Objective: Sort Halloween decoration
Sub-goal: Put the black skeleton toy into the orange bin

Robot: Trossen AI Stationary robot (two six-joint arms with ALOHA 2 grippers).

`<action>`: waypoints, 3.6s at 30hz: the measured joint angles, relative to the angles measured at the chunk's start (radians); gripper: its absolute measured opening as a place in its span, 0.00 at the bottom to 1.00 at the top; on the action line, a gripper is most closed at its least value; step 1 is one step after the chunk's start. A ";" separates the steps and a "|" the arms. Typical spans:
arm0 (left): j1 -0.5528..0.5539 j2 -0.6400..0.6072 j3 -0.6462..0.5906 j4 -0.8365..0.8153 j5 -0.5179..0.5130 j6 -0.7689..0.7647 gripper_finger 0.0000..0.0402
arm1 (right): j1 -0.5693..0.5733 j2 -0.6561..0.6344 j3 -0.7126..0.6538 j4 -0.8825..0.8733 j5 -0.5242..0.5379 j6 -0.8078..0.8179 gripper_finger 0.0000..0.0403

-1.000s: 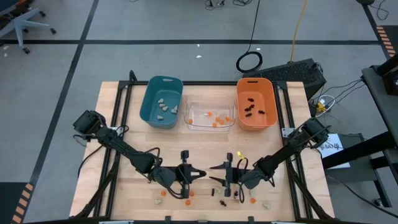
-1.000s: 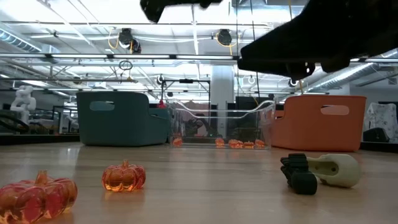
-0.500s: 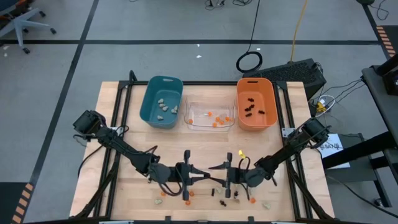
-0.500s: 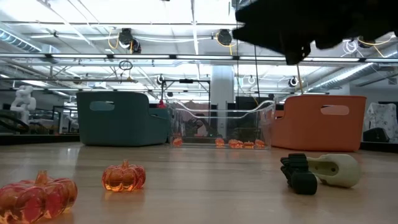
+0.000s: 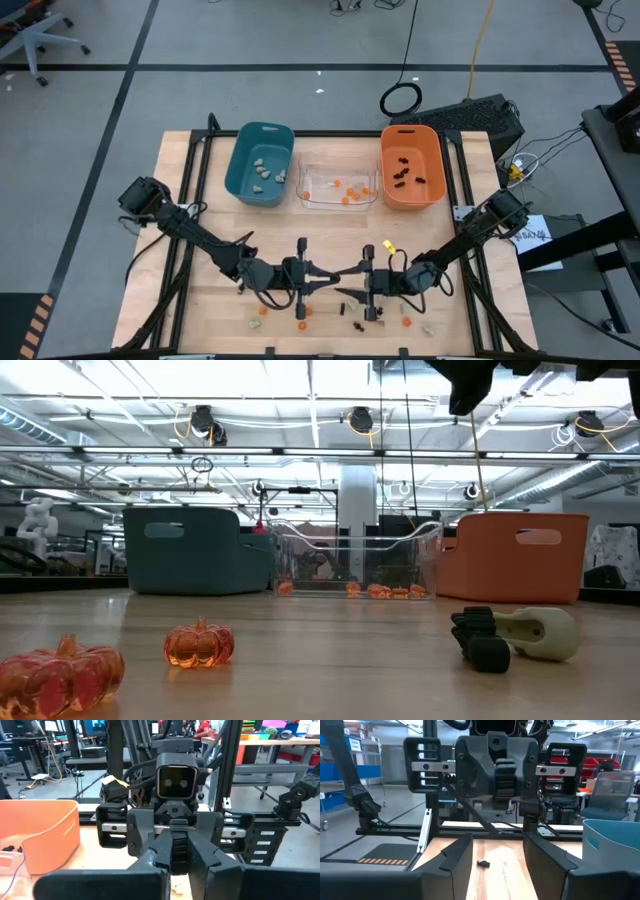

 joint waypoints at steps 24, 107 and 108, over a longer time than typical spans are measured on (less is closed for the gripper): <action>0.033 0.013 0.000 -0.076 -0.019 -0.010 0.07 | -0.047 -0.001 0.000 -0.053 -0.025 0.044 0.40; -0.089 -0.162 0.000 -0.744 -0.198 -0.258 0.43 | -0.056 -0.047 0.000 -0.132 -0.007 -0.295 0.05; -0.098 -0.162 0.000 -0.762 -0.207 -0.277 0.43 | -0.055 -0.057 0.000 -0.151 0.005 -0.333 0.05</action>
